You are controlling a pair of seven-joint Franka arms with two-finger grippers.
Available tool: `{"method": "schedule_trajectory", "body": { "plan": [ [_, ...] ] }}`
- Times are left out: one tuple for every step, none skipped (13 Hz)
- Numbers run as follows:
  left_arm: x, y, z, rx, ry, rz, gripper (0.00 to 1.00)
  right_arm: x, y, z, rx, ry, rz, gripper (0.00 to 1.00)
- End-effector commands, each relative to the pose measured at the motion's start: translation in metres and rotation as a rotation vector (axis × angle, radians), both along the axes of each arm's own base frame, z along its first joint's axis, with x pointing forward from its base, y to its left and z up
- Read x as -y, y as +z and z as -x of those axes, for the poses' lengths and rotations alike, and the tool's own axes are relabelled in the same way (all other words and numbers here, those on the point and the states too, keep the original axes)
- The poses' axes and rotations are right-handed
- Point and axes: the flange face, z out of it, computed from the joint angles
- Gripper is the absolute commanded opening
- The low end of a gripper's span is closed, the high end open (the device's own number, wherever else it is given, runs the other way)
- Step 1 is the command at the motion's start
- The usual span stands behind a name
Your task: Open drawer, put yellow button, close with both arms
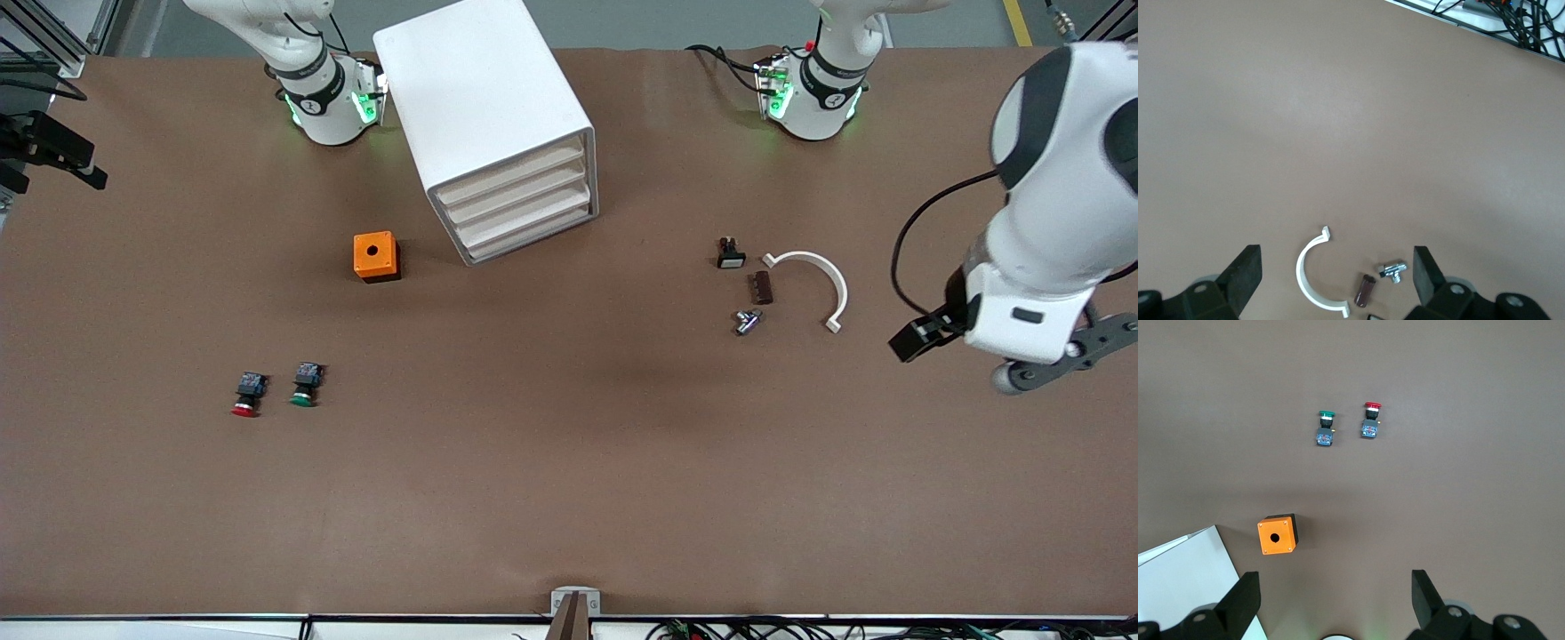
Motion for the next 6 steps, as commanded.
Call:
{"method": "schedule_trajectory", "body": {
  "plan": [
    [-0.037, 0.034, 0.023, -0.013, -0.105, 0.034, 1.00, 0.001, 0.005, 0.004, 0.001, 0.004, -0.004, 1.00],
    [-0.050, 0.045, 0.036, -0.016, -0.134, 0.025, 1.00, 0.001, 0.005, 0.004, 0.001, 0.004, -0.004, 1.00],
    [-0.058, 0.053, 0.047, -0.017, -0.165, 0.030, 1.00, 0.001, 0.005, 0.004, 0.001, 0.004, -0.004, 1.00],
    [-0.070, 0.060, 0.059, -0.018, -0.193, 0.040, 1.00, 0.001, 0.005, 0.004, 0.001, 0.004, -0.004, 1.00],
    [-0.072, 0.060, 0.074, -0.035, -0.251, 0.054, 1.00, 0.001, 0.005, 0.004, 0.001, 0.004, -0.004, 1.00],
    [-0.078, 0.063, 0.085, -0.033, -0.263, 0.061, 1.00, 0.001, 0.005, 0.004, 0.001, 0.006, -0.004, 1.00]
  ]
}}
